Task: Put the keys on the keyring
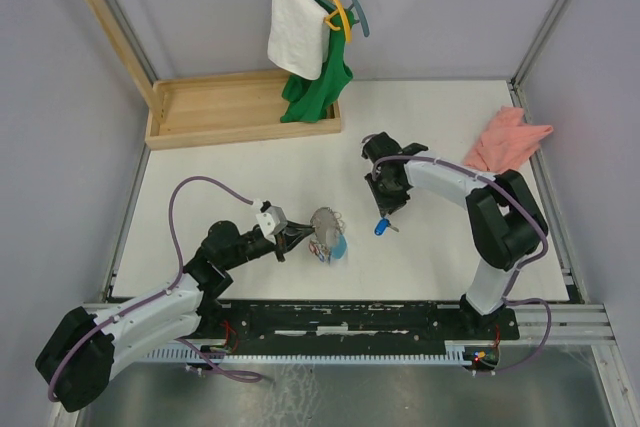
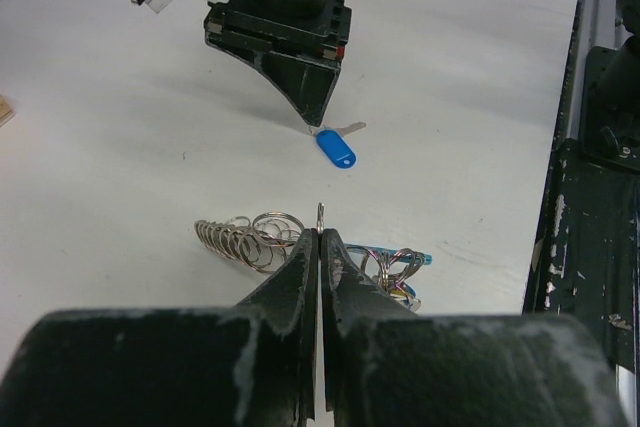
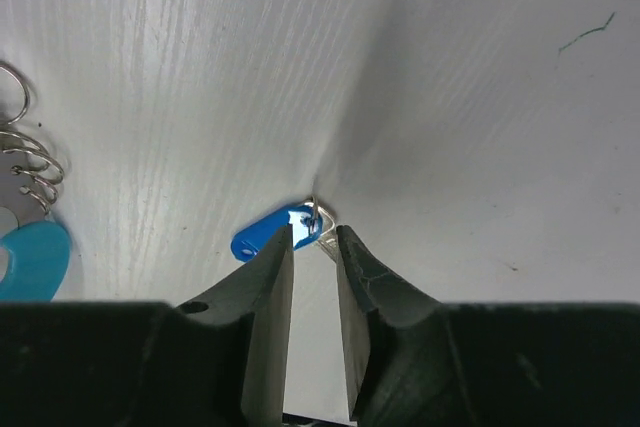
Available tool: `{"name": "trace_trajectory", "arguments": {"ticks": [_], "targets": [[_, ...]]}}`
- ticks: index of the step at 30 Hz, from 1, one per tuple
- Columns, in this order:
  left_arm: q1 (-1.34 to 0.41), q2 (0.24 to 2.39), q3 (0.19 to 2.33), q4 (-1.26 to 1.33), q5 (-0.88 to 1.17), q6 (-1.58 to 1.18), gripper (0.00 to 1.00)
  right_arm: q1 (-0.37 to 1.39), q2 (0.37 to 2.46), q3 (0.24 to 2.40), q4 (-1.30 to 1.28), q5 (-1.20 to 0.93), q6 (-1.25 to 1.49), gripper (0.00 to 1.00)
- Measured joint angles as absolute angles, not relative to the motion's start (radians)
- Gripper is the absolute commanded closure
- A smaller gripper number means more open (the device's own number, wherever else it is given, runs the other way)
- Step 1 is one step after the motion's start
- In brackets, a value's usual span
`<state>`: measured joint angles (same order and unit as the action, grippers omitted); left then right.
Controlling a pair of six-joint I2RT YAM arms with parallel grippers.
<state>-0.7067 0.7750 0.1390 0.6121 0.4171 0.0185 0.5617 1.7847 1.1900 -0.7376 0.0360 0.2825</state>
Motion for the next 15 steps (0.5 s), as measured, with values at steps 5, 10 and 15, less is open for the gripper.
{"name": "trace_trajectory", "arguments": {"ticks": [5, 10, 15], "targets": [[-0.707, 0.773, 0.139, 0.606, 0.421, 0.019, 0.97, 0.546, 1.743, 1.162, -0.726, 0.034, 0.282, 0.51], [-0.707, 0.773, 0.141, 0.605, 0.422, 0.019, 0.97, 0.533, 1.657, 1.066, -0.710, 0.009, 0.284, 0.44], [-0.707, 0.774, 0.143, 0.601, 0.423, 0.019, 0.97, 0.528, 1.652, 0.997, -0.683, -0.017, 0.292, 0.40]]}}
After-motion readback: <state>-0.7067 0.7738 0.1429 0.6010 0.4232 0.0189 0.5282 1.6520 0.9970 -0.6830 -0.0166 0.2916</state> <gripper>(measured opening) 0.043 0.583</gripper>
